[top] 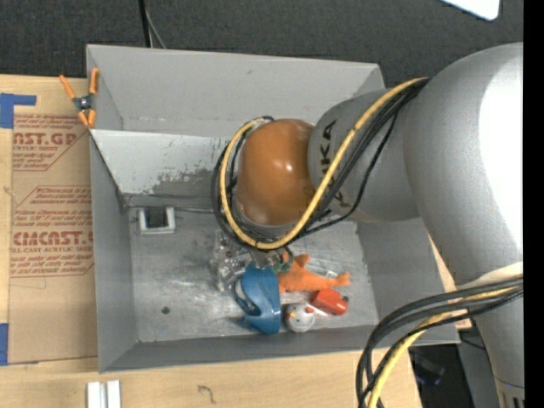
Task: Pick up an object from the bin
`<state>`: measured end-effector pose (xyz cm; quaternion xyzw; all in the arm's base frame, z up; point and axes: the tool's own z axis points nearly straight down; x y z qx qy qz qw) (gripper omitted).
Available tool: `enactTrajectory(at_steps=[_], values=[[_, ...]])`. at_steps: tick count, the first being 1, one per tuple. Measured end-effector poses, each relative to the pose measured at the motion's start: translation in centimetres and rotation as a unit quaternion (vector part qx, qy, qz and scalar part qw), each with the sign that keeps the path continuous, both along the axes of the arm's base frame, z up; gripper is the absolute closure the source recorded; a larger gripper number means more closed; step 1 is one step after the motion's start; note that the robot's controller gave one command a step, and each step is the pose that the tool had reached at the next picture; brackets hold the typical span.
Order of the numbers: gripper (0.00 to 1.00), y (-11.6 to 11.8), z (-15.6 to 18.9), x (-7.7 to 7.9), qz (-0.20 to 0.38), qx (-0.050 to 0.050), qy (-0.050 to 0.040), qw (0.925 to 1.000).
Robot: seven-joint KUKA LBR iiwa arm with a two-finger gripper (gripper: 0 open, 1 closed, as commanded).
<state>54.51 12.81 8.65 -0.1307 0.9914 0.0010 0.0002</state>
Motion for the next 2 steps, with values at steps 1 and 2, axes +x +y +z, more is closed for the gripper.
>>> enactTrajectory(at_steps=[1,2], values=[[1.0,0.0,0.0,0.0,0.0,0.0,0.0,1.0],[0.0,-7.1,0.9,-5.8,0.045,0.0,-0.0043,0.999]])
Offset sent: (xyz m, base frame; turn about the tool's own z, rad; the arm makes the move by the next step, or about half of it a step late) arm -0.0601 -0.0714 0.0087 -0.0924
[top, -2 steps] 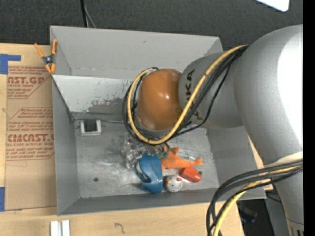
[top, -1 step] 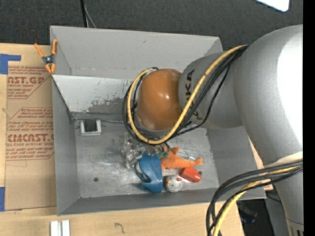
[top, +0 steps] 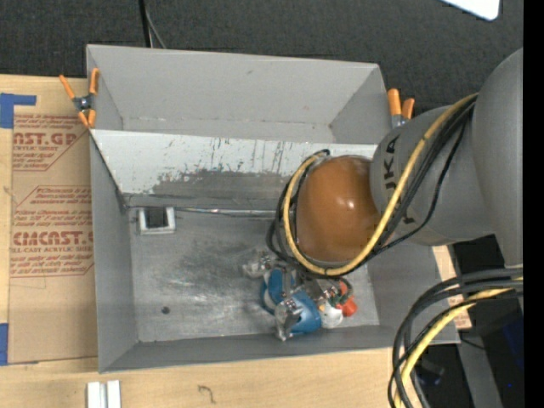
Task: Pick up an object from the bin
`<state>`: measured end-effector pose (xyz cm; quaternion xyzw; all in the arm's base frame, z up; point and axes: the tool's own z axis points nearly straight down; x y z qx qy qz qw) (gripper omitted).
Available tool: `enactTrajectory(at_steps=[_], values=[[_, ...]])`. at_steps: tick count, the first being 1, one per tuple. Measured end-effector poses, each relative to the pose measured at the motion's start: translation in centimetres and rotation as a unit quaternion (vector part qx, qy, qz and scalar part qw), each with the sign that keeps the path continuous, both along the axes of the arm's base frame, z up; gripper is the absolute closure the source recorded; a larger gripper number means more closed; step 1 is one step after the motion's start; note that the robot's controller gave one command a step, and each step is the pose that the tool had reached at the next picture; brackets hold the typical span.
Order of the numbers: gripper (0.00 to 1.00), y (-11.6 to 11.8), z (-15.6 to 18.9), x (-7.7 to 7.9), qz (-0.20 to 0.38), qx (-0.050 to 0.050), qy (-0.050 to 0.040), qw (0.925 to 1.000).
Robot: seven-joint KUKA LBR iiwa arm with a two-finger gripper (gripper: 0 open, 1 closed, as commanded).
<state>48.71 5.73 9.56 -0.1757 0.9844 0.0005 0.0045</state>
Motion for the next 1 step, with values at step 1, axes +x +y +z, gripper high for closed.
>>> enactTrajectory(at_steps=[1], values=[[0.0,0.01,0.01,-0.03,0.0,0.0,0.0009,1.0]])
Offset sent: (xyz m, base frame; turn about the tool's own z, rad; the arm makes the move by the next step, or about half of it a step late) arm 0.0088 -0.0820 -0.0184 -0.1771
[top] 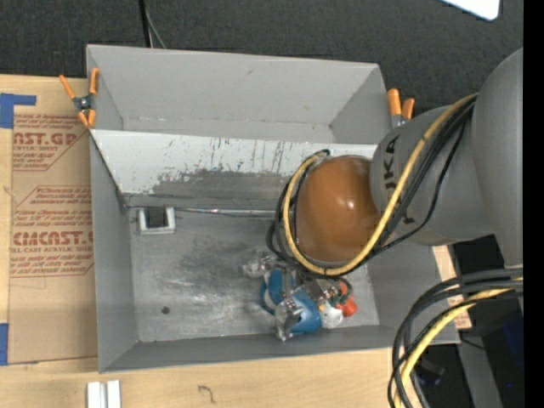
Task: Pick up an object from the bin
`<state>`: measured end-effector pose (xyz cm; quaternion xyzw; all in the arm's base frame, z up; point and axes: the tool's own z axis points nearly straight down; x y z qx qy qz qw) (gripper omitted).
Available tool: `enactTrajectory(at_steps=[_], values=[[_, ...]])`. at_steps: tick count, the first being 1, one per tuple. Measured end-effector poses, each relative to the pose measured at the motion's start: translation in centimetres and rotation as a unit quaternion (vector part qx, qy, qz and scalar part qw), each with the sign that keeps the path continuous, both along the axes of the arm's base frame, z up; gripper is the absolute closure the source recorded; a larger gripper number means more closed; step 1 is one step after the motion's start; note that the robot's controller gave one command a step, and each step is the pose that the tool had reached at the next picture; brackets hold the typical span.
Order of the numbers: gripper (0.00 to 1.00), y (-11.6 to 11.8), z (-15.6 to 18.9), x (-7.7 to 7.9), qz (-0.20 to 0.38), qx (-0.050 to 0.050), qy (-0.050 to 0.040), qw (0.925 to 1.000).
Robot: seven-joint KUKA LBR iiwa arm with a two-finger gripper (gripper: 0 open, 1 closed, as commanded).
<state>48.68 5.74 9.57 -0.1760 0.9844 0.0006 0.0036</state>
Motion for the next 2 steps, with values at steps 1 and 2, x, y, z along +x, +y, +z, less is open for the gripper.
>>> enactTrajectory(at_steps=[1,2], values=[[1.0,-7.54,-1.39,1.17,0.09,0.003,-0.0003,0.996],[1.0,-7.54,-1.4,1.16,0.089,0.003,0.0,0.996]])
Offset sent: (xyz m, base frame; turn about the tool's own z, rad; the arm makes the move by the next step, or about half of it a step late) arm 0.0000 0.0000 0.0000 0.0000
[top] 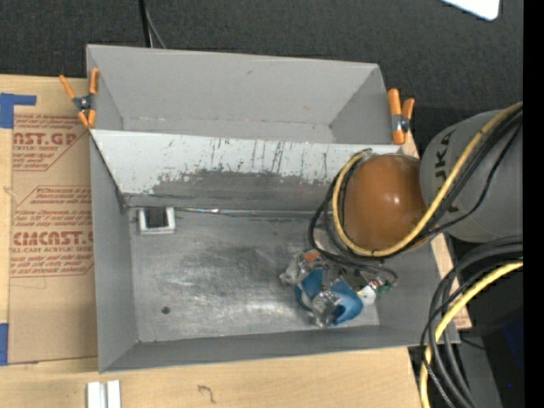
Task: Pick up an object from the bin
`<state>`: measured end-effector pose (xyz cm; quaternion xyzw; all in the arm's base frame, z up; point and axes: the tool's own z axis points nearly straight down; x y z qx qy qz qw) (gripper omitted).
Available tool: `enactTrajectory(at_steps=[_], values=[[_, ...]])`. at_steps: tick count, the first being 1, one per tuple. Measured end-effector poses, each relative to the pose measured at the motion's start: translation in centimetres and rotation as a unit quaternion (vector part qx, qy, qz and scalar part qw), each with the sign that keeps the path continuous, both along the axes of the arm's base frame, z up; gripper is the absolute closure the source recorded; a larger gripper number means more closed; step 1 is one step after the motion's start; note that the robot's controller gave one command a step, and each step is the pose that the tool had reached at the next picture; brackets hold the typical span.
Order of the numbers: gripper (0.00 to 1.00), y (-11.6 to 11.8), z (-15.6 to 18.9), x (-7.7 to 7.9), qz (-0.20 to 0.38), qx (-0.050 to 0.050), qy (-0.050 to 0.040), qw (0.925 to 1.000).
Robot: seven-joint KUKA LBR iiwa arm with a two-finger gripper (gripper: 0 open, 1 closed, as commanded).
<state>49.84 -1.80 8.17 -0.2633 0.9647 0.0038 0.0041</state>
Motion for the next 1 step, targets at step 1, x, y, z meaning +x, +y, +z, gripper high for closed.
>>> enactTrajectory(at_steps=[1], values=[[1.0,-0.58,2.69,-0.34,-0.039,-0.002,0.0048,0.9992]])
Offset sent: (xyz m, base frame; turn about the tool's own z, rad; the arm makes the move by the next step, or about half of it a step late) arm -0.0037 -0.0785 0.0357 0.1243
